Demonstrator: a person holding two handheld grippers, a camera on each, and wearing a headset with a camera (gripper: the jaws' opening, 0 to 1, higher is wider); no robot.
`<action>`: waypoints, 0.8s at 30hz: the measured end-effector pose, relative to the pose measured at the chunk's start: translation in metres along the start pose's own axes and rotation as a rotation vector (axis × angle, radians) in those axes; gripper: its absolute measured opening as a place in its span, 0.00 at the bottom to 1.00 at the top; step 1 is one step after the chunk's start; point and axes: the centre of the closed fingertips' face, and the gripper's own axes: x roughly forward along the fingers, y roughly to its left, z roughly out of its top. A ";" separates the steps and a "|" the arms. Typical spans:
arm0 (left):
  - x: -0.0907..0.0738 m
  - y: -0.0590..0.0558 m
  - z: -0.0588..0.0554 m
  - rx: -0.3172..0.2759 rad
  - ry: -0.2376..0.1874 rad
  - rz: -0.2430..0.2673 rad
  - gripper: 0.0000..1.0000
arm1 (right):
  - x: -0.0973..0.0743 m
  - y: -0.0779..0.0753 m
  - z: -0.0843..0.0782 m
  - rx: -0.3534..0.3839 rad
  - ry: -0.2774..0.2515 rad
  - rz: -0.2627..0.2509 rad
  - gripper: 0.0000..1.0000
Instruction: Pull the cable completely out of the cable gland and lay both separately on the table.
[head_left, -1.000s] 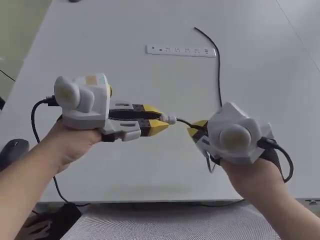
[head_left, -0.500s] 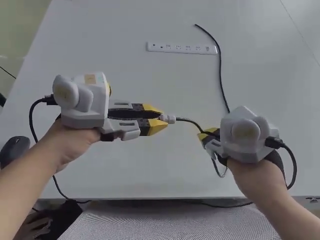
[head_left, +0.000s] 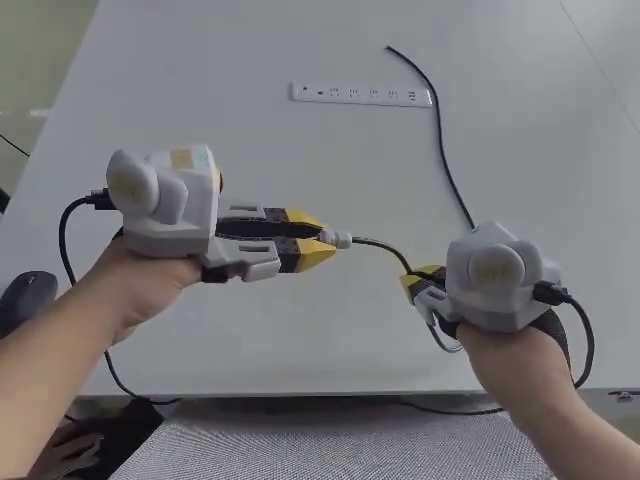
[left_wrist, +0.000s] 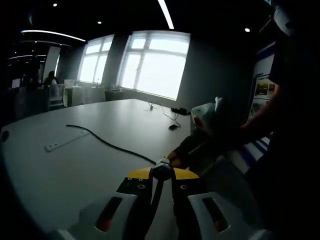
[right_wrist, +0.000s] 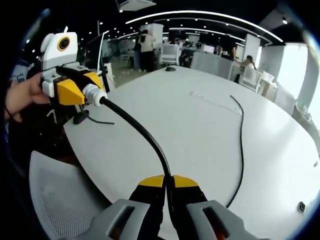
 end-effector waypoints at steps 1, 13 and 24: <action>0.000 0.000 0.000 0.000 -0.001 0.001 0.15 | 0.000 0.000 0.000 0.005 -0.002 0.001 0.00; -0.005 0.004 0.001 -0.015 -0.010 0.018 0.15 | -0.007 0.007 0.005 -0.015 -0.035 0.023 0.01; -0.009 0.009 -0.001 -0.018 -0.003 0.028 0.15 | -0.016 0.022 0.025 -0.062 -0.073 0.061 0.09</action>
